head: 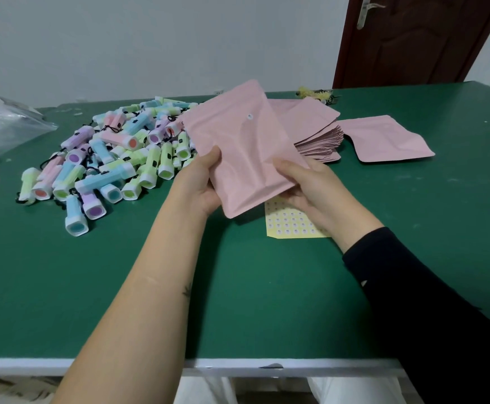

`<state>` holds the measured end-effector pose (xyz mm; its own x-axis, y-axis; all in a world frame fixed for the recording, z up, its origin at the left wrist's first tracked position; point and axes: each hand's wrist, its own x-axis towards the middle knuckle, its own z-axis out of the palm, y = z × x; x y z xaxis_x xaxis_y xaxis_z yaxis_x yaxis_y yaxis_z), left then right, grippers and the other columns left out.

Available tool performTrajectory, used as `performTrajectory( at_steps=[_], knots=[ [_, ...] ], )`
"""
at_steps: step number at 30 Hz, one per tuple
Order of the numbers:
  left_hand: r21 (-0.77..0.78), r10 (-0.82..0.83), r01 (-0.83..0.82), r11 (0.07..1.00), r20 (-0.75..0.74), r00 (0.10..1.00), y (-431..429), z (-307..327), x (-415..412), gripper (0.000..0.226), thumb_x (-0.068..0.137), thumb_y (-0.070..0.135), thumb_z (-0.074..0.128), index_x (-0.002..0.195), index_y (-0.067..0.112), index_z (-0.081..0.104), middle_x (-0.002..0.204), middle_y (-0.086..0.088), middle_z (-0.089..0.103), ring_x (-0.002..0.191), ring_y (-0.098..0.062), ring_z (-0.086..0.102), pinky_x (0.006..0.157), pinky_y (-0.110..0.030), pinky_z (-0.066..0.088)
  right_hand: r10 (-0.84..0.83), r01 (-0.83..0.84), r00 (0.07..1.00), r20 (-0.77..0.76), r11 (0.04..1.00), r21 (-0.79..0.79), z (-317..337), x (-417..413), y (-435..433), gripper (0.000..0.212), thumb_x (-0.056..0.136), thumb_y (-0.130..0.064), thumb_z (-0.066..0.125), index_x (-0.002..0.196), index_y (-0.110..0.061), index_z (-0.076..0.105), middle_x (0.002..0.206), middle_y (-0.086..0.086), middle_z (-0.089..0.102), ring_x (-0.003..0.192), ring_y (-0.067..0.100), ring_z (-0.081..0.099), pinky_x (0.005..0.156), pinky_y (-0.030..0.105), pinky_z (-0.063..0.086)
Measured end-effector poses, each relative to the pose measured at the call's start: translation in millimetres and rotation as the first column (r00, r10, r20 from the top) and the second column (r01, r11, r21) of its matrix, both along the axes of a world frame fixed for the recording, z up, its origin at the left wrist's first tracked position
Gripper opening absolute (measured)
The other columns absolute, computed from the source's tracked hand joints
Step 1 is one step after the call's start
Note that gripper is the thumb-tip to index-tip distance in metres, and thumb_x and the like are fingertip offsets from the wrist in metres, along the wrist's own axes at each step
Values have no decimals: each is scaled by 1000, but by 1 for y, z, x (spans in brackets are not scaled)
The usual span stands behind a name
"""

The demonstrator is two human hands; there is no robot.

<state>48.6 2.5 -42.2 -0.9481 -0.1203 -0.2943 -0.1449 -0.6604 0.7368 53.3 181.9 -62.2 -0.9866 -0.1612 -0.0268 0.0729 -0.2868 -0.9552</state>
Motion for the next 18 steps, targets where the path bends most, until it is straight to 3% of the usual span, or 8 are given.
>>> performTrajectory(
  at_steps=[3,6,9,14,18],
  knots=[
    [154,54,-53,987,0,999,9,-1,-1,20,98,7,56,116,3,63,94,-13,76,85,-28,72,71,-49,58,73,-54,990,117,986,-157,0,-1,-5,26,89,-18,68,115,-16,61,101,2,76,92,20,73,75,37,60],
    [203,58,-59,977,11,998,19,-5,0,26,100,10,53,124,2,60,103,-15,73,100,-32,68,87,-54,52,104,-92,988,117,991,-100,-5,-1,-11,21,93,-18,65,113,-16,61,101,2,76,91,18,73,65,33,60],
    [232,60,-63,971,20,998,18,-6,1,24,100,10,53,120,1,61,109,-16,72,104,-33,67,92,-53,51,78,-73,993,86,995,-63,-6,-2,-10,15,93,-16,64,108,-16,63,104,3,75,95,20,72,73,35,61],
    [155,174,-181,971,61,983,-3,-5,-4,2,94,5,62,95,6,64,73,-4,73,78,-18,71,82,-33,60,41,-41,999,31,999,26,-2,-3,-3,10,94,-15,63,104,-17,65,104,3,75,93,19,72,68,33,60],
    [119,202,-211,970,83,976,-10,-7,-4,4,93,7,65,89,9,63,79,-2,71,76,-15,69,75,-29,59,-3,3,1000,-2,996,86,-1,-1,-6,14,95,-18,62,108,-15,64,110,6,72,98,22,71,71,38,61]
  ],
)
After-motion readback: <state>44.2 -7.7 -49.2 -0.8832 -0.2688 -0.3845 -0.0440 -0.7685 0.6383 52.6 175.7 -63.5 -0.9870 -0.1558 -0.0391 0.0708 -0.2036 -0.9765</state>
